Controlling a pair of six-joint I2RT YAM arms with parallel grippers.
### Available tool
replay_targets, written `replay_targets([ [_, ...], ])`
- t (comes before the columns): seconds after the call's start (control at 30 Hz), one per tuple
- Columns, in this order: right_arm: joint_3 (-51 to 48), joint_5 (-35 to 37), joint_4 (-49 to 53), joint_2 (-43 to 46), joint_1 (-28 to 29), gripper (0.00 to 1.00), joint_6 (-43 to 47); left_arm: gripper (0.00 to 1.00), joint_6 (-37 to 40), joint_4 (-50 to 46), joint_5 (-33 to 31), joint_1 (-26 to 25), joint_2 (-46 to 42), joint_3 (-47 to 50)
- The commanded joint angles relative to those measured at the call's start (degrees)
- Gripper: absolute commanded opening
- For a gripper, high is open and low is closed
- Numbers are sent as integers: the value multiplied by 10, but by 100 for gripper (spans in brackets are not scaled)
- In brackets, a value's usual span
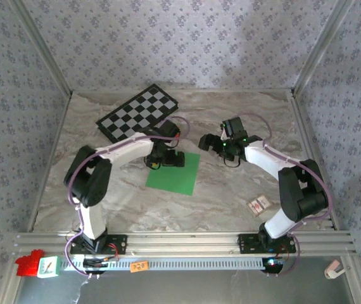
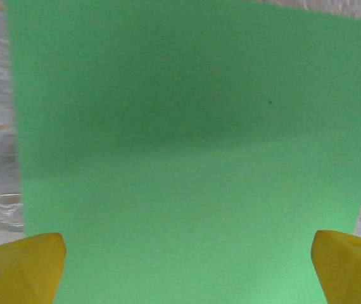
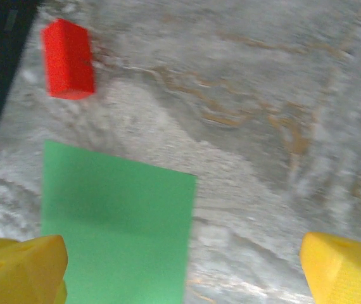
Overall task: Fold a paper plane with a square sheet of paper (pick it up from the middle)
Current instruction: First fold the square sheet of paper in half at the center of the table.
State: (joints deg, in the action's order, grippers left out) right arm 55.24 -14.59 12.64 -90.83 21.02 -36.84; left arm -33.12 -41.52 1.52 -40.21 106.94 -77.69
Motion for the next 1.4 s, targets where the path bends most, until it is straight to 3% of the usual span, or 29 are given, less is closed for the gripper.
replay_targets([
  [0.0,-17,21,10,15,-12,96,2,97,-10,-68,-39,-22,44,-50],
  [0.3,-25,7,3,3,-24,95,-3,90,-17,-109,-63,-55,125,-120],
  [0.97,-23,2,4,-11,-32,92,-17,90,7,-112,-72,-55,129,-120],
  [1.37,-21,3,8,-15,-32,92,-21,81,1,-94,-61,-56,144,-91],
])
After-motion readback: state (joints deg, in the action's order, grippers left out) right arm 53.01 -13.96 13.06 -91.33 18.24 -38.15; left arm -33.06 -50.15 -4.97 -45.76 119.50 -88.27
